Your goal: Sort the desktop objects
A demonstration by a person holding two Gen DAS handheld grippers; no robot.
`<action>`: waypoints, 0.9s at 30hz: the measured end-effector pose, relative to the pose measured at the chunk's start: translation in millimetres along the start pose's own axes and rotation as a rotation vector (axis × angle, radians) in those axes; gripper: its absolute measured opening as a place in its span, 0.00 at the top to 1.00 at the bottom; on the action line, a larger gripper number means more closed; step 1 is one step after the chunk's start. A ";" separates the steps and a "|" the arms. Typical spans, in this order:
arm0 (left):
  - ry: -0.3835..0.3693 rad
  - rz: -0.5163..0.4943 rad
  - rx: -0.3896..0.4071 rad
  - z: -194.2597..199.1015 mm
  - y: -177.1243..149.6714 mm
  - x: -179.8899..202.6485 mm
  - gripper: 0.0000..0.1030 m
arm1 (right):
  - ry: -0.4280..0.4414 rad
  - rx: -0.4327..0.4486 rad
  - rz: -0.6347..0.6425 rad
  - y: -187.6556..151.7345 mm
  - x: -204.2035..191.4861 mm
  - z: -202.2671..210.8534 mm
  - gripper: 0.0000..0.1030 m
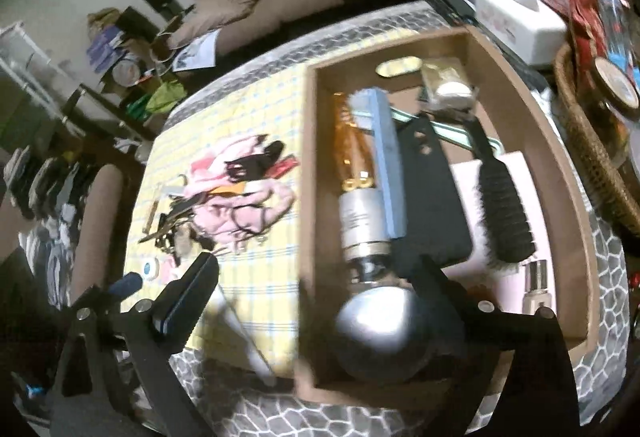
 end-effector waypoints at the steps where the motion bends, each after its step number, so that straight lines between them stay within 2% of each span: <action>1: 0.006 0.008 0.006 5.4 -1.2 -5.8 0.00 | 0.000 0.001 0.008 -1.8 -7.3 -0.8 0.04; 6: 0.052 0.062 0.036 33.9 -8.4 -52.8 0.00 | 0.028 0.003 0.019 -10.3 -36.4 -8.1 0.04; 10: 0.099 0.141 0.035 49.4 -22.9 -107.4 0.00 | 0.049 0.006 0.054 -18.6 -63.4 -17.5 0.04; 14: 0.124 0.210 0.030 53.9 -43.2 -151.4 0.00 | 0.072 0.013 0.140 -37.3 -93.4 -33.7 0.04; 20: 0.187 0.292 0.000 49.2 -75.7 -214.0 0.00 | 0.042 -0.054 0.292 -76.6 -128.3 -85.1 0.06; 27: 0.225 0.335 -0.023 38.1 -94.0 -255.0 0.00 | -0.031 -0.140 0.417 -113.8 -135.7 -147.0 0.26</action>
Point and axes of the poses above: each gripper's, at about its wrist camera, not at the fingertips, and z roughly against the way its jaws point, x to its right, y to its top, the point moved 2 cm from there along -z, roughly the way its jaws point, and after that the axes turned 4 degrees about y, right-handed, at the moved point
